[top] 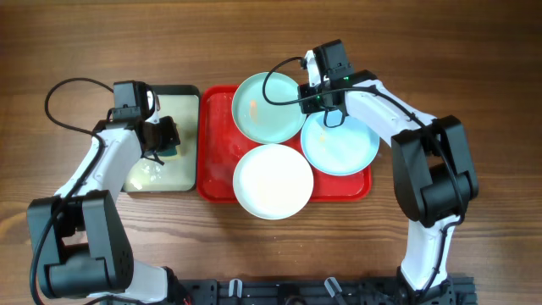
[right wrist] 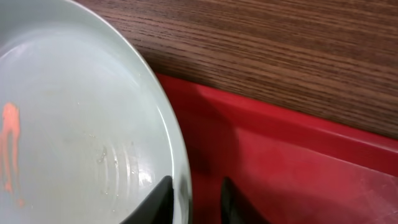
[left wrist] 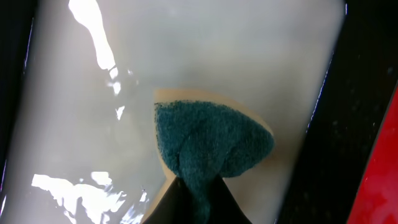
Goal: Clean dirty plates on tray and stack at the side
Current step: 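Grasp the green sponge with the left gripper in the water tray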
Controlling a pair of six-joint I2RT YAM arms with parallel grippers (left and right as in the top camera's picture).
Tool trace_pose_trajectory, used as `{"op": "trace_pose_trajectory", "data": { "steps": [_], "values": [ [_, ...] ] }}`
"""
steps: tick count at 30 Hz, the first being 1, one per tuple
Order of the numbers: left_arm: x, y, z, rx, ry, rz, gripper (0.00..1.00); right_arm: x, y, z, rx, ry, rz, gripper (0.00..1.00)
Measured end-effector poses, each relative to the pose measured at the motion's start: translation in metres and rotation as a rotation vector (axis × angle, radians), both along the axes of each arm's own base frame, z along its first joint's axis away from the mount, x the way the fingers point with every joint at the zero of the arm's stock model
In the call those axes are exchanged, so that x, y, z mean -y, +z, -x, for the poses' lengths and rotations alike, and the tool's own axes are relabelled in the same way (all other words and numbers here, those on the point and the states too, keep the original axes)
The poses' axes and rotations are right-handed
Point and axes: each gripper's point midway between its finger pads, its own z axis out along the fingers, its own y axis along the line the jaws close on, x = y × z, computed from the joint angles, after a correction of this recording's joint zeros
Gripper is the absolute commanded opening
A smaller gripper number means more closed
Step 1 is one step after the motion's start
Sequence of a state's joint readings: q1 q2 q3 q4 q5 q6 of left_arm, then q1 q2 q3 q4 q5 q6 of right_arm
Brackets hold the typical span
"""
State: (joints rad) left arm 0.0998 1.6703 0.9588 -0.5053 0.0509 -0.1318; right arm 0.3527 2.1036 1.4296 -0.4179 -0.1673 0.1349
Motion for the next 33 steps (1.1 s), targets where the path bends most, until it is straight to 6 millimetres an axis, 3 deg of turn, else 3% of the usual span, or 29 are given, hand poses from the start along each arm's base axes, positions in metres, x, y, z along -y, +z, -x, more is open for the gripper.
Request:
{"op": "trace_pose_trajectory", "data": {
  "steps": [4, 7, 12, 21, 25, 27, 33],
  "values": [
    [0.0001, -0.0003, 0.0007, -0.003, 0.000, 0.000, 0.11, -0.0006, 0.0012, -0.0024, 0.011, -0.001, -0.003, 0.28],
    [0.0001, -0.0003, 0.0007, -0.003, 0.000, 0.000, 0.11, -0.0004, 0.0014, -0.0032, 0.015, -0.003, -0.002, 0.16],
    [0.0002, -0.0006, 0.0017, -0.008, 0.000, 0.001, 0.16, -0.0004, 0.0014, -0.0031, 0.007, -0.021, -0.010, 0.04],
    [0.0003, -0.0009, 0.0025, -0.011, 0.000, 0.001, 0.32, -0.0005, 0.0014, -0.0031, 0.006, -0.024, -0.011, 0.04],
    [0.0003, -0.0009, 0.0025, -0.011, 0.000, 0.001, 0.32, -0.0005, 0.0014, -0.0031, 0.006, -0.024, -0.011, 0.04],
    [0.0003, -0.0011, 0.0024, -0.011, 0.000, 0.001, 0.25, -0.0005, 0.0015, -0.0031, 0.007, -0.024, -0.012, 0.04],
    [0.0004, -0.0082, 0.0034, -0.029, -0.004, 0.002, 0.22, -0.0005, 0.0015, -0.0031, 0.007, -0.024, -0.012, 0.04]
  ]
}}
